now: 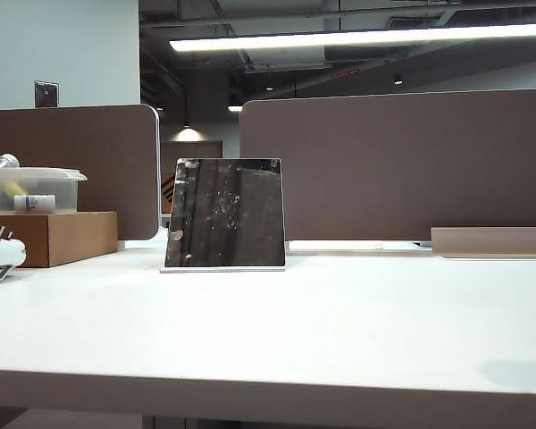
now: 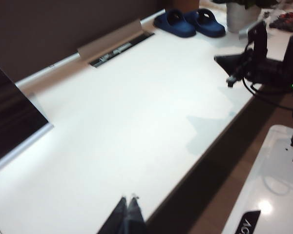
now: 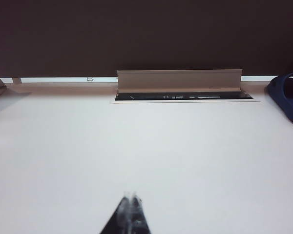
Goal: Push the center of the mirror on the table forward to move it for a short distance.
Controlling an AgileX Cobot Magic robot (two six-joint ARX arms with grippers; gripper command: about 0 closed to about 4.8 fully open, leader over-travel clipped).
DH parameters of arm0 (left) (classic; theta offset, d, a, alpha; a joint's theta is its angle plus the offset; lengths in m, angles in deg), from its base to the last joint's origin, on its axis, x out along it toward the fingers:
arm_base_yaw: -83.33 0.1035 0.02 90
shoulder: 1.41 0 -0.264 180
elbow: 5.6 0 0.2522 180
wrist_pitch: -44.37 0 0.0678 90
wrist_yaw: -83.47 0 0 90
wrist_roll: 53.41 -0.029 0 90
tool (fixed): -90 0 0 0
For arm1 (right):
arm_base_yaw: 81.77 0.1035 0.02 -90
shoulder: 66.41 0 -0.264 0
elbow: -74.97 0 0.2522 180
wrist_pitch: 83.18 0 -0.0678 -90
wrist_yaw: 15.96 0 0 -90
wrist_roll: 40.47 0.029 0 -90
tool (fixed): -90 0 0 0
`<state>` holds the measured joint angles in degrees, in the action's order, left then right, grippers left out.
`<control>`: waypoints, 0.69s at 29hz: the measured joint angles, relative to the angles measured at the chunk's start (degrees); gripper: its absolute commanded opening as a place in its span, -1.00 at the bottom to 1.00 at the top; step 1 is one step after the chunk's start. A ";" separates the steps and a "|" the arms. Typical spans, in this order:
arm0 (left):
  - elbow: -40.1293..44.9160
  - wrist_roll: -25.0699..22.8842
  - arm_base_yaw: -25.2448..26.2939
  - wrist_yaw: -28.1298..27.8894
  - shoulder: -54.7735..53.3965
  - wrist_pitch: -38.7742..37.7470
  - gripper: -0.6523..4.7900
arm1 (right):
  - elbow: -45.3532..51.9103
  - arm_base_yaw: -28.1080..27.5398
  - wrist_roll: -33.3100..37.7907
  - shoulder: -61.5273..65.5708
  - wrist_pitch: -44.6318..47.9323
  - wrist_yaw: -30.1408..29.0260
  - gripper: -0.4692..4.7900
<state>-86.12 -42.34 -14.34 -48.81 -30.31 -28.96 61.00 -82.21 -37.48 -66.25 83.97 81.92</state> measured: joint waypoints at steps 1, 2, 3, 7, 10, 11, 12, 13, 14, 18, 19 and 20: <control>2.56 0.81 0.00 0.50 2.34 0.28 -0.78 | 0.00 0.00 0.00 0.00 0.02 0.00 -0.84; 4.44 1.51 0.02 1.03 4.13 0.79 -0.78 | 0.00 0.00 0.00 0.00 0.02 0.00 -0.84; 6.05 2.36 0.02 1.64 5.81 1.05 -0.78 | 0.00 0.00 0.00 0.00 0.02 0.00 -0.84; 9.86 5.66 0.02 2.58 10.82 1.68 -0.78 | 0.00 0.00 0.00 0.00 0.02 0.00 -0.84; 9.75 6.25 0.04 2.60 12.55 -0.92 -0.78 | 0.00 0.00 0.00 0.00 0.02 -0.02 -0.84; 9.79 6.38 0.04 2.56 12.76 -1.95 -0.78 | 0.00 0.00 0.00 0.00 0.04 -0.02 -0.84; 9.79 6.40 0.04 2.60 12.94 -3.13 -0.78 | 0.00 0.00 0.00 0.00 0.00 -0.04 -0.84; 9.88 6.40 0.04 2.62 13.09 -3.87 -0.78 | 0.00 0.00 0.00 0.00 0.02 -0.02 -0.84; 9.90 6.43 0.04 2.62 13.31 -4.57 -0.78 | 0.00 0.00 0.00 0.00 0.02 -0.02 -0.84; 9.88 6.45 0.07 2.62 13.60 -5.22 -0.78 | 0.00 0.00 0.00 0.00 0.02 -0.04 -0.84; 9.88 6.45 0.07 2.62 13.57 -5.22 -0.78 | 0.00 0.00 0.00 0.00 0.02 -0.02 -0.84; 9.88 6.14 0.07 2.54 13.57 -5.22 -0.78 | 0.00 0.00 0.00 0.00 0.02 -0.02 -0.84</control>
<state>-76.24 -36.20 -14.27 -46.28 -16.74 -34.19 61.00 -82.21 -37.48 -66.25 83.99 81.89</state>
